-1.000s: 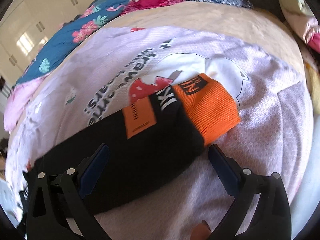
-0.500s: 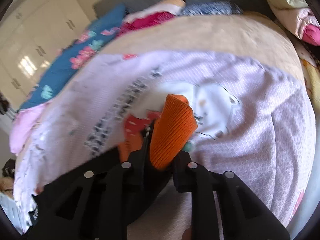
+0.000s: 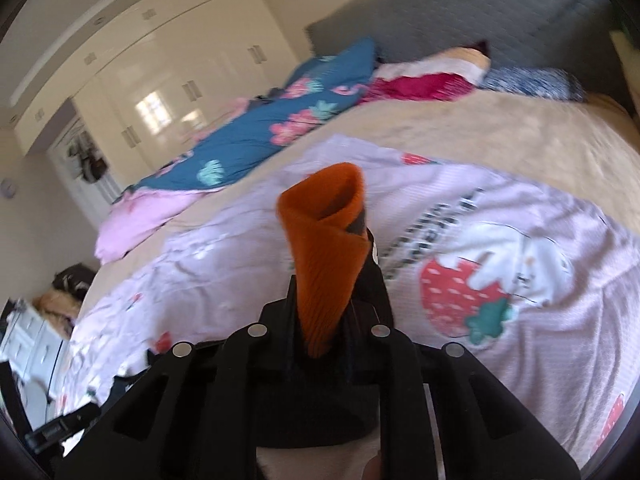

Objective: Fold small clothes
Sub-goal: 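Carry the sleeve across the shirt body with the right tool and release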

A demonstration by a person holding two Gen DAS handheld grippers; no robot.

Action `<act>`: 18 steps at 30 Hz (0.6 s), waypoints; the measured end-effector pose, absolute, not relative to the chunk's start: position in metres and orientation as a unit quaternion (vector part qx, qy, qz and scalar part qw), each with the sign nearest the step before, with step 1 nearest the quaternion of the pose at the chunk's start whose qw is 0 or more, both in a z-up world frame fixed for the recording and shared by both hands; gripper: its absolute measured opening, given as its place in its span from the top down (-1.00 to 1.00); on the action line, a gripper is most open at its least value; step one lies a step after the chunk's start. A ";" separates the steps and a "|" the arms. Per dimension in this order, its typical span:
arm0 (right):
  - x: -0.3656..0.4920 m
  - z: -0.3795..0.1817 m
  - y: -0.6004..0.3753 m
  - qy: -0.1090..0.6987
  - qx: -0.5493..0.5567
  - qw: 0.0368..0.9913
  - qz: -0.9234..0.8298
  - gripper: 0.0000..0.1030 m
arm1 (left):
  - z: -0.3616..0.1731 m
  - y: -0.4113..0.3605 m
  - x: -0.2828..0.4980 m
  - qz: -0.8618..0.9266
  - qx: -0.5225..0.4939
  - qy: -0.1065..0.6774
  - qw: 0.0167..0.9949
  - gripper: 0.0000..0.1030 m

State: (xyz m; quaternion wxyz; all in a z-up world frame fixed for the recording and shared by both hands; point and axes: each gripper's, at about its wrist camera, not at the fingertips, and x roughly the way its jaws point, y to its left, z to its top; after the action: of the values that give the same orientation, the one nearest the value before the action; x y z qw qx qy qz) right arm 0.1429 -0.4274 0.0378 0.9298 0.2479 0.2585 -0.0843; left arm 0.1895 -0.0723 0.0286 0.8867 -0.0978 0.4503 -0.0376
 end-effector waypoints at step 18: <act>0.171 0.071 -0.279 0.269 0.151 0.948 0.076 0.71 | 0.045 0.010 0.170 -0.043 -0.198 0.432 0.879 -0.82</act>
State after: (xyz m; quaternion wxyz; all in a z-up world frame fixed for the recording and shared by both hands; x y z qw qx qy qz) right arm 0.1711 -0.2794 0.0707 0.9481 0.1512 0.2694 0.0760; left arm 0.1698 0.0098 0.0451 0.8786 -0.1984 0.4322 -0.0425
